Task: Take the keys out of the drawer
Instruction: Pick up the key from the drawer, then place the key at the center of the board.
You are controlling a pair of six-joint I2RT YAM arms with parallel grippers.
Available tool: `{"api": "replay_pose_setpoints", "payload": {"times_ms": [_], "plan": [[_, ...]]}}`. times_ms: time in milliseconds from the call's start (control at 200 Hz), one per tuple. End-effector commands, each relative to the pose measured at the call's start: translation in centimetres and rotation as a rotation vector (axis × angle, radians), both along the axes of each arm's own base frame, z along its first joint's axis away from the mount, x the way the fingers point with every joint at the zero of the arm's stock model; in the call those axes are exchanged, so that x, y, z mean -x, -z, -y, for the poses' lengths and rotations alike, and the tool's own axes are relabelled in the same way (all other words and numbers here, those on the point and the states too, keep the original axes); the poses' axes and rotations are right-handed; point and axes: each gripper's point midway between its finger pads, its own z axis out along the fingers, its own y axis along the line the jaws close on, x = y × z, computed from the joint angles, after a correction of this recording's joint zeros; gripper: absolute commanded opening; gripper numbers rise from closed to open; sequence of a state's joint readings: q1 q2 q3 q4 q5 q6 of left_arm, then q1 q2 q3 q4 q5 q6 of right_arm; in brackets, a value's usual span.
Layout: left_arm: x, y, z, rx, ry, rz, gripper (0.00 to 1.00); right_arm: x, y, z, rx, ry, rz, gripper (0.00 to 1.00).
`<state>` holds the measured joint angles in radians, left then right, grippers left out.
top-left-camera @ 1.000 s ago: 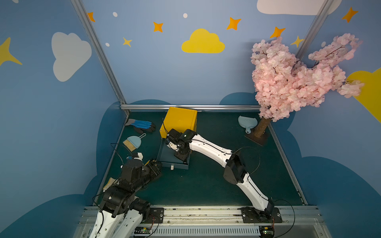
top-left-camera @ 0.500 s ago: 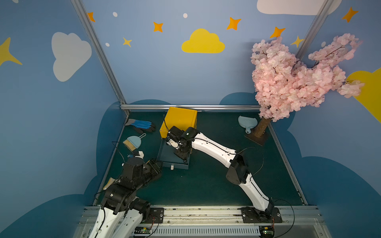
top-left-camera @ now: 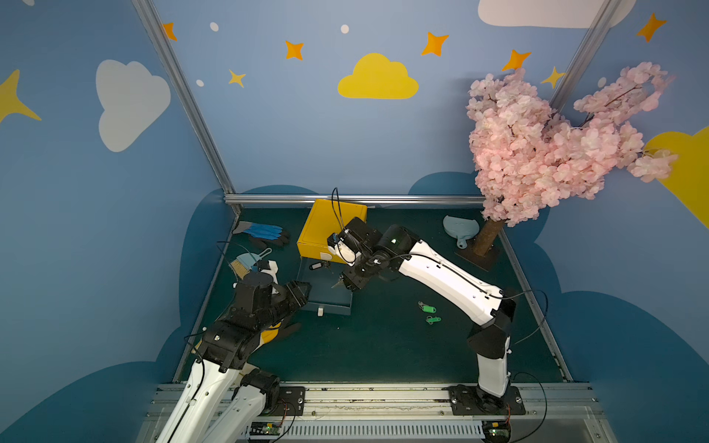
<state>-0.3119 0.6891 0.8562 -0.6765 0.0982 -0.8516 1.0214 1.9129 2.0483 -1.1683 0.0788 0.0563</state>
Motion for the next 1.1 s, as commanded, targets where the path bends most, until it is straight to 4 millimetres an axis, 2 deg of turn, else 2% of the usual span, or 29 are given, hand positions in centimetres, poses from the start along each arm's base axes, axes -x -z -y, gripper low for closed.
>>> {"api": "replay_pose_setpoints", "payload": {"times_ms": [0,140,280,486,566,646,731,811,986,1096], "plan": [[-1.1,-1.8,1.1,0.005,0.064,0.071,0.51,-0.1,1.8,3.5,0.067,0.086,-0.007,0.0],[-1.8,-1.5,1.9,0.02,0.087,0.046,0.5,-0.1,5.5,7.1,0.106,0.169,-0.042,0.0],[-2.2,-1.2,2.6,0.041,0.111,0.021,0.5,-0.8,9.0,9.2,0.131,0.231,-0.062,0.0],[-2.6,-0.5,3.6,0.075,0.141,-0.037,0.5,-2.2,13.6,10.7,0.196,0.277,-0.102,0.0],[-2.7,-0.1,3.8,0.09,0.138,-0.054,0.5,-2.8,14.4,10.8,0.219,0.28,-0.111,0.0],[-2.7,0.2,3.9,0.101,0.133,-0.071,0.5,-3.4,13.9,10.5,0.221,0.283,-0.107,0.0],[-2.7,0.4,3.9,0.106,0.125,-0.081,0.5,-3.7,12.7,9.8,0.195,0.284,-0.1,0.14],[-2.5,0.6,3.6,0.105,0.114,-0.083,0.5,-3.6,11.0,9.4,0.179,0.283,-0.096,0.21],[-2.1,0.8,3.1,0.095,0.087,-0.088,0.5,-2.7,6.6,7.7,0.163,0.232,-0.058,0.23],[-1.9,1.2,2.3,0.069,0.052,-0.099,0.49,-1.5,3.7,5.5,0.137,0.17,-0.003,0.23]]}}
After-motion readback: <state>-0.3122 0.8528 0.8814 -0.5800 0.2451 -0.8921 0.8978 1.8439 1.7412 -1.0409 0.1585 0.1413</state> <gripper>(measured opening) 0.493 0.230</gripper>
